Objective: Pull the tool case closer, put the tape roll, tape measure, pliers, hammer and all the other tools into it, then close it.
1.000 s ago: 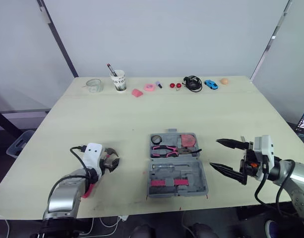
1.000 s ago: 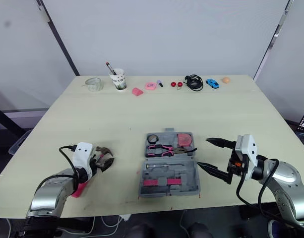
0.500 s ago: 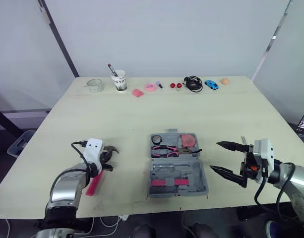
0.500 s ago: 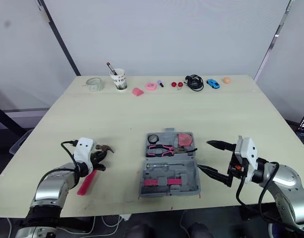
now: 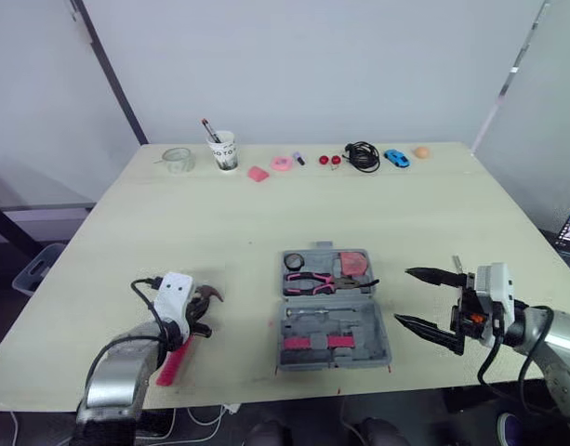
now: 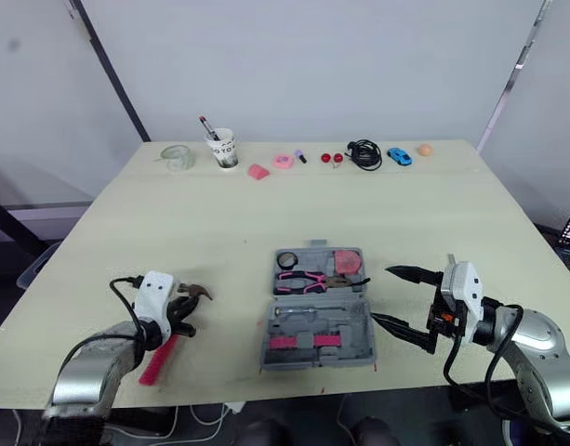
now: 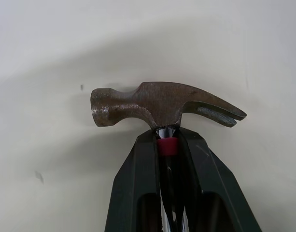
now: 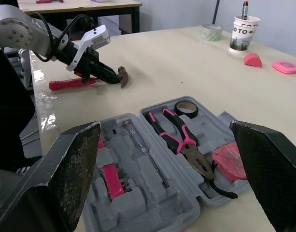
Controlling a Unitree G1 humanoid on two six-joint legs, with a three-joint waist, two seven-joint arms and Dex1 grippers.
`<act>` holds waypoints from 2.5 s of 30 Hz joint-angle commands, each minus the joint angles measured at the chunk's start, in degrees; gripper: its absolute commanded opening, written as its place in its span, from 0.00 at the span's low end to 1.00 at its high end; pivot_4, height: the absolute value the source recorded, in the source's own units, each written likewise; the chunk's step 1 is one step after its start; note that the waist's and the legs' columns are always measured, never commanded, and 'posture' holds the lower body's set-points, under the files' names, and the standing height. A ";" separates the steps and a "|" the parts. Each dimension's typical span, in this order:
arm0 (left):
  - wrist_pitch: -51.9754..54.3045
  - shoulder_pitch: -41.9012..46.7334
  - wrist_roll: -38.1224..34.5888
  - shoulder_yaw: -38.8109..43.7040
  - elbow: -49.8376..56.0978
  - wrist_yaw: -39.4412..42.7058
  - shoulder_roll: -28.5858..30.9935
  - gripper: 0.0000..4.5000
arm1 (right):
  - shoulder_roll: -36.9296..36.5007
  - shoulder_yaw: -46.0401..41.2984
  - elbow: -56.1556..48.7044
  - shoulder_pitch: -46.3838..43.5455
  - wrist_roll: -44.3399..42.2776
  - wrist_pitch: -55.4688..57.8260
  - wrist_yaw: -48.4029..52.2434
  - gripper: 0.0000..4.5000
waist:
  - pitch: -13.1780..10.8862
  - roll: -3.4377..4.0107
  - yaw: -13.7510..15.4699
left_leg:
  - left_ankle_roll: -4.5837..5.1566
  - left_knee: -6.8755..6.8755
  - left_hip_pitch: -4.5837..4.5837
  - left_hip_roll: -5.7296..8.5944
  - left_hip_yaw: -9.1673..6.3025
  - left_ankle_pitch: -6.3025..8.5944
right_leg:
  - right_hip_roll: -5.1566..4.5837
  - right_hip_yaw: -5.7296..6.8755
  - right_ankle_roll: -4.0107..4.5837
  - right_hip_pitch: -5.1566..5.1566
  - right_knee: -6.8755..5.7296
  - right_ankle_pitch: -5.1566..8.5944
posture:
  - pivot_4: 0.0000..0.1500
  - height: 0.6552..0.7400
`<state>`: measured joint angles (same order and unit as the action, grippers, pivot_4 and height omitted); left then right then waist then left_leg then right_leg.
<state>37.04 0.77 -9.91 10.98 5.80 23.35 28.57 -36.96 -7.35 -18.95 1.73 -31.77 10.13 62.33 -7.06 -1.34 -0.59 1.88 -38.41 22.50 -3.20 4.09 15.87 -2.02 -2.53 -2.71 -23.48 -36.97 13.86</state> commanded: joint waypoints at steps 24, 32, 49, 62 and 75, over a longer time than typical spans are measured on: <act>-4.42 4.85 -1.59 -4.04 6.29 11.25 9.80 0.02 | -1.17 0.06 2.50 -1.33 -1.12 -2.96 5.42 1.00 | -0.13 -0.17 0.56 | 0.00 -0.02 0.03 0.09 -0.05 -0.01 | 0.01 0.07 0.23 0.00 0.00 0.13 | 1.00 1.00; -12.89 21.58 0.71 -15.46 -2.49 29.70 17.50 0.02 | -1.54 -0.75 3.20 -1.30 -0.86 -3.54 5.27 1.00 | -0.21 -0.19 1.27 | 0.00 -0.02 0.13 0.11 0.16 -0.01 | 0.05 0.13 0.22 -0.03 0.08 0.13 | 1.00 1.00; -6.80 42.73 6.40 -37.60 -6.31 44.86 6.04 0.02 | -1.93 -2.18 3.59 -0.52 0.06 -4.67 4.70 1.00 | -0.31 -0.21 1.47 | 0.01 -0.16 0.26 0.12 -0.01 -0.02 | 0.32 0.05 0.00 -0.01 0.07 0.01 | 1.00 1.00; 3.54 48.07 9.10 -48.75 -5.64 46.25 -5.41 0.02 | -3.80 -5.50 2.92 4.34 -0.87 -5.12 5.05 1.00 | -0.33 -0.18 1.31 | 0.02 -0.25 0.30 0.15 -0.04 -0.02 | 0.37 -0.05 -0.02 0.00 0.05 0.02 | 1.00 1.00; 7.40 52.38 15.75 -59.03 -15.61 44.75 -13.79 0.02 | -4.63 -5.63 4.28 3.98 -0.19 -5.76 5.93 1.00 | -0.33 -0.16 1.38 | 0.02 -0.27 0.30 0.16 -0.07 -0.01 | 0.47 -0.18 -0.01 0.01 0.05 0.03 | 1.00 1.00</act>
<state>44.70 51.84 5.06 -47.29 -9.18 67.78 15.66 -41.56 -11.86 -13.63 6.28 -31.50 5.59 68.32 -7.39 -1.50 0.79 1.91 -38.68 22.80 -3.03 4.02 15.86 -1.55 -2.71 -2.72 -23.47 -36.92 13.88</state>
